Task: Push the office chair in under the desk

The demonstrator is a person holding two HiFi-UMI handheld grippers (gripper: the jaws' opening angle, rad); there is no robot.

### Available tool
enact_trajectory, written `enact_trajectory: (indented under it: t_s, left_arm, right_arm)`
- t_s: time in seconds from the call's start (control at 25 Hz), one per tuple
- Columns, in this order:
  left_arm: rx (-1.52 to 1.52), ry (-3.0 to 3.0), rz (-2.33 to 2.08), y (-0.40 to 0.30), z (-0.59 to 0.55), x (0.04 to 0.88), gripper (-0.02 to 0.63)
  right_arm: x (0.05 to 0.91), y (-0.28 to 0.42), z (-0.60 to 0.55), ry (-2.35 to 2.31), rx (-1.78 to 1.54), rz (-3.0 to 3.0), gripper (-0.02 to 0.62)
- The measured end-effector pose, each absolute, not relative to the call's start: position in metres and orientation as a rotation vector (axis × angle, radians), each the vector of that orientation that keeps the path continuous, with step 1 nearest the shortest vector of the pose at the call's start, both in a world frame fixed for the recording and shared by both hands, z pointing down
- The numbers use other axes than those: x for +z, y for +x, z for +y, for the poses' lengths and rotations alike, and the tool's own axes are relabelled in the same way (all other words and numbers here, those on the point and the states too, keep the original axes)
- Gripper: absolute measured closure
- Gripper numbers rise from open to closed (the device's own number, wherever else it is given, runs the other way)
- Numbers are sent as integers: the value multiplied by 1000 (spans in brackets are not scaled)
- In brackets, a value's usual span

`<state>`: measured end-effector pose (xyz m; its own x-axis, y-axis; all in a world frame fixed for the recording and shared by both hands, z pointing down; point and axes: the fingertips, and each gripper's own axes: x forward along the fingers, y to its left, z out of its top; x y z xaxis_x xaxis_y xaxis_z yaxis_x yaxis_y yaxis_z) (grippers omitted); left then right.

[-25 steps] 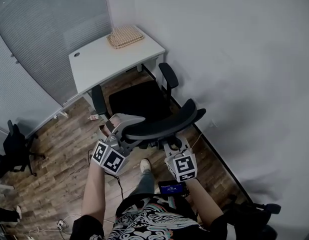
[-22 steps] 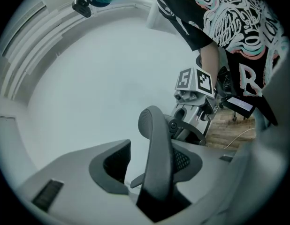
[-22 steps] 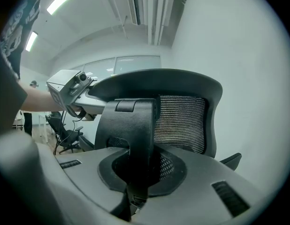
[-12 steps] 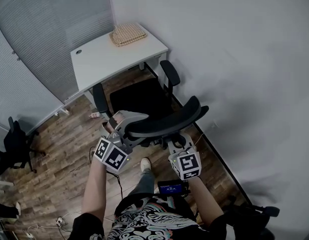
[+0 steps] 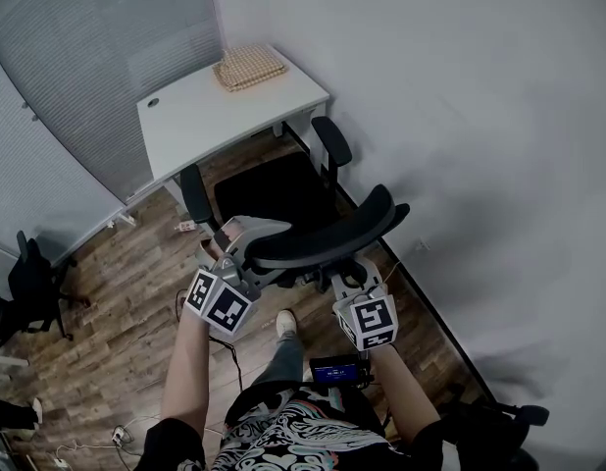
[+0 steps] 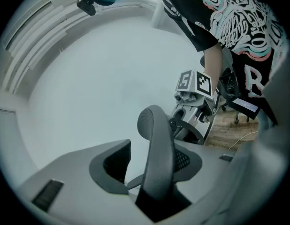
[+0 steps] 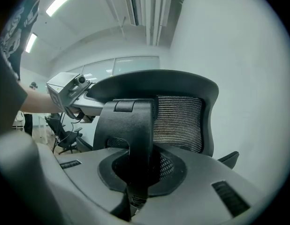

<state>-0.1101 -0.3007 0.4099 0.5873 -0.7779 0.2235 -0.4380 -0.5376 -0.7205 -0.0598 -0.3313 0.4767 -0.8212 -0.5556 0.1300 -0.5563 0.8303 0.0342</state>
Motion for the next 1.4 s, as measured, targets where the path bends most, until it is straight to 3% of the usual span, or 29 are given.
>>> enact_trajectory:
  t_s: [1.4]
  left_arm:
    - [-761,-2238,921,-99,-351,421,433]
  right_arm:
    - [478,-46,-395,800,68,-2906,553]
